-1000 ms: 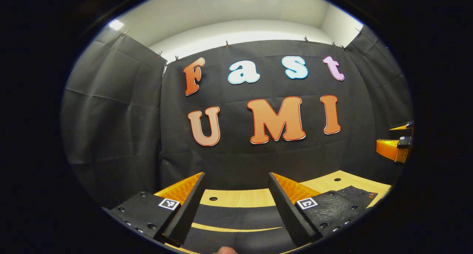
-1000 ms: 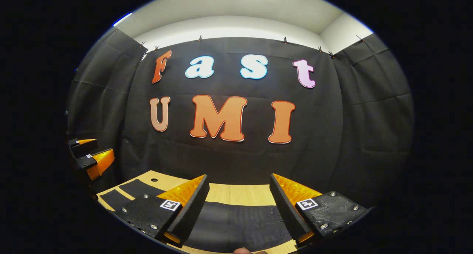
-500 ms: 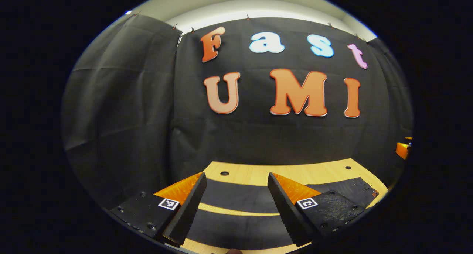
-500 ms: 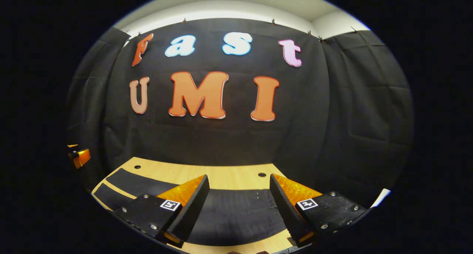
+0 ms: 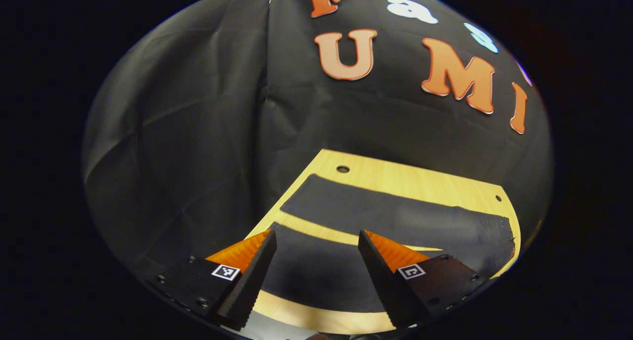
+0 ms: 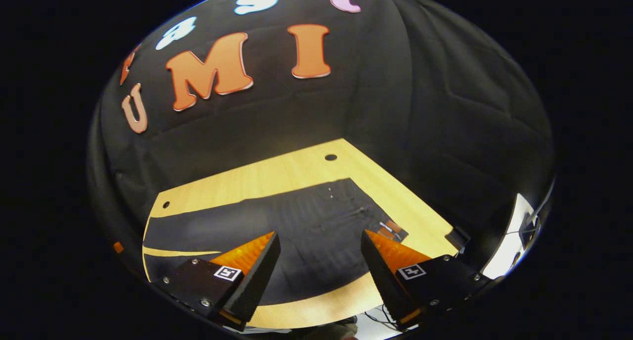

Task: Grasp the waist and the cuffs of the jeans and fold them to make the two legs overlap; first hold the waist and fold one-third of the jeans toward the cuffs, then hold the cuffs and fold the remaining one-third in the same direction to finish folding.

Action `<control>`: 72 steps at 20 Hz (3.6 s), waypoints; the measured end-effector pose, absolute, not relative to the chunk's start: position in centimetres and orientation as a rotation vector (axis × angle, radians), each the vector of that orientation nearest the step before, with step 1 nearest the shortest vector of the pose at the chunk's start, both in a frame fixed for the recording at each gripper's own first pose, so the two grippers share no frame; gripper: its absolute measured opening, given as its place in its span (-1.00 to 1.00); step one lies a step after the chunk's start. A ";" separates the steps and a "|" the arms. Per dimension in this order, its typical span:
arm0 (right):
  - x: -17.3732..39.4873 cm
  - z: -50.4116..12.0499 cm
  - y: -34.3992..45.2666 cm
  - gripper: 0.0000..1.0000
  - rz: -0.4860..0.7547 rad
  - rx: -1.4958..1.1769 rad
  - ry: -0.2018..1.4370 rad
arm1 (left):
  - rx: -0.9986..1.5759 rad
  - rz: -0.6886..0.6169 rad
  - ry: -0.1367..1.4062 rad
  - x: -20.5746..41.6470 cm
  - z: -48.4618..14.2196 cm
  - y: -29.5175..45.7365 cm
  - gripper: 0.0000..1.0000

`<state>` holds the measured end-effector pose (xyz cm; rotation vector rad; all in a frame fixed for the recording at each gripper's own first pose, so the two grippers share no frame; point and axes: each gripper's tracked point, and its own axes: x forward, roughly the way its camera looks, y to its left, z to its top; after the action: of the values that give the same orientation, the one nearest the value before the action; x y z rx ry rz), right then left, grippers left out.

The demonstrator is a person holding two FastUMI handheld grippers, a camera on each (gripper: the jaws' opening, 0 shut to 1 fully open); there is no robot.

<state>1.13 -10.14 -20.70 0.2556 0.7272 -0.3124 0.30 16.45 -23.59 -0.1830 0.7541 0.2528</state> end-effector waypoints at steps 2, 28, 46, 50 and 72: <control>0.7 -22.8 -11.1 0.98 -0.342 0.285 0.787 | -0.218 0.257 0.847 -0.3 -26.1 16.8 0.99; -0.1 -43.4 -18.7 0.92 -0.614 0.719 1.310 | -0.602 0.561 1.470 -5.0 -36.7 17.9 0.98; 1.1 -44.2 -17.6 -0.51 -0.606 0.766 1.303 | -0.794 0.621 1.418 -3.1 -39.0 19.3 -0.72; 1.8 -43.8 -16.9 -0.71 -0.617 1.018 1.200 | -0.875 0.502 1.288 -2.5 -37.3 19.7 -0.96; 7.2 -37.9 -16.9 -0.98 -0.521 1.053 0.972 | -0.792 0.504 1.333 2.2 -33.1 22.8 -0.97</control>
<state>7.23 -16.94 -37.88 1.0525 0.9725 -0.5211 2.20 22.79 -33.06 -0.7923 1.3327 0.5038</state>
